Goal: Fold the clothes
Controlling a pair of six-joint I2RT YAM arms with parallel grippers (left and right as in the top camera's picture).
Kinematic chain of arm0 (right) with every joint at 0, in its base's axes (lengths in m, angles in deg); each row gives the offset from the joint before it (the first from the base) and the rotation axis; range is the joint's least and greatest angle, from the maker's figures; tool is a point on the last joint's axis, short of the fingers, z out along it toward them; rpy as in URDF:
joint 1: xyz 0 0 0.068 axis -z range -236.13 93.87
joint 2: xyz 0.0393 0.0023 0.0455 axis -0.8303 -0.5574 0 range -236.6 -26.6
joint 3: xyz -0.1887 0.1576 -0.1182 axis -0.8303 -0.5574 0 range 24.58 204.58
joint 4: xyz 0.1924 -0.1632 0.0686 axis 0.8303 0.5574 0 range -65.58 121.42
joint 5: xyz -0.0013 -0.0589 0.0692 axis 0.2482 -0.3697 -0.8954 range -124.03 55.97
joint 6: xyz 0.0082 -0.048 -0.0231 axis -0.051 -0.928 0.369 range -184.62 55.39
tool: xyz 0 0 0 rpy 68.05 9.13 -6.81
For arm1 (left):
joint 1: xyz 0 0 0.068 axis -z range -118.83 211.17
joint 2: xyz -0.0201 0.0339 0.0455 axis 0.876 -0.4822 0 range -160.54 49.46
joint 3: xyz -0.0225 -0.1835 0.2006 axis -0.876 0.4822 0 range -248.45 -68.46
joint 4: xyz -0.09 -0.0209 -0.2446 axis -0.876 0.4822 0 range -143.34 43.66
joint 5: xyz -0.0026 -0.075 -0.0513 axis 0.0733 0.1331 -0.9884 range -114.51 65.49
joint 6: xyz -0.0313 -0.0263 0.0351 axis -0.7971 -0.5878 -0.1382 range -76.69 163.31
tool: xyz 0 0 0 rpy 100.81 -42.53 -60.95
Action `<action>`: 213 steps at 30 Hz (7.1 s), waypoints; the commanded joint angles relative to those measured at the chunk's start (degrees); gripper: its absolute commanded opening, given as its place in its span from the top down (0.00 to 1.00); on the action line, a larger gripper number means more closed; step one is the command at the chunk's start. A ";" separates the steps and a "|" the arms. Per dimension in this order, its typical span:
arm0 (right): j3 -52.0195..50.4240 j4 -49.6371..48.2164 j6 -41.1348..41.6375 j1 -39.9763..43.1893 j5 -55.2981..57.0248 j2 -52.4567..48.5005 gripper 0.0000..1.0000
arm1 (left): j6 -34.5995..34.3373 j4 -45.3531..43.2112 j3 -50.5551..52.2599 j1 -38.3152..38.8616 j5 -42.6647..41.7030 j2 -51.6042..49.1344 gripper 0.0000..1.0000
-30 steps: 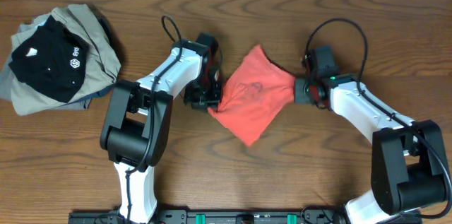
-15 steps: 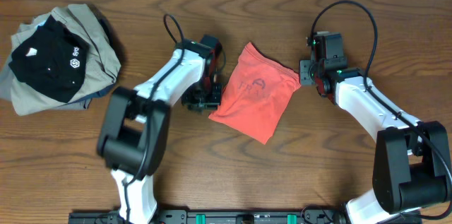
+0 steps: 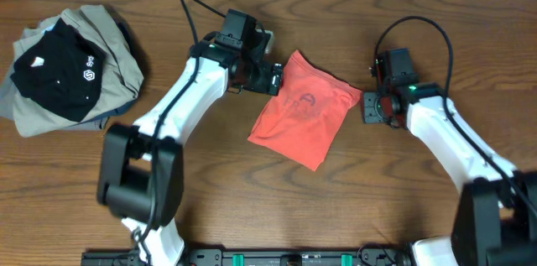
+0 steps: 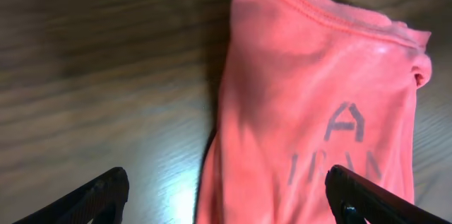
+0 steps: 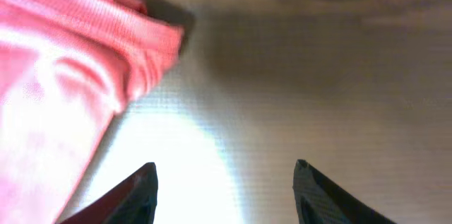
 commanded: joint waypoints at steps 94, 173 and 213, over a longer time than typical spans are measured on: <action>0.55 13.20 3.32 15.04 1.38 12.20 0.41 | -18.49 -15.98 -1.62 1.95 0.11 11.45 0.94; 4.98 -40.09 13.68 6.49 -26.03 -22.82 0.99 | -15.21 16.09 -0.26 -5.84 17.77 -0.94 0.06; 5.07 14.86 -0.61 55.52 -26.62 2.43 0.60 | -13.07 16.70 -0.26 -5.81 11.26 -0.94 0.05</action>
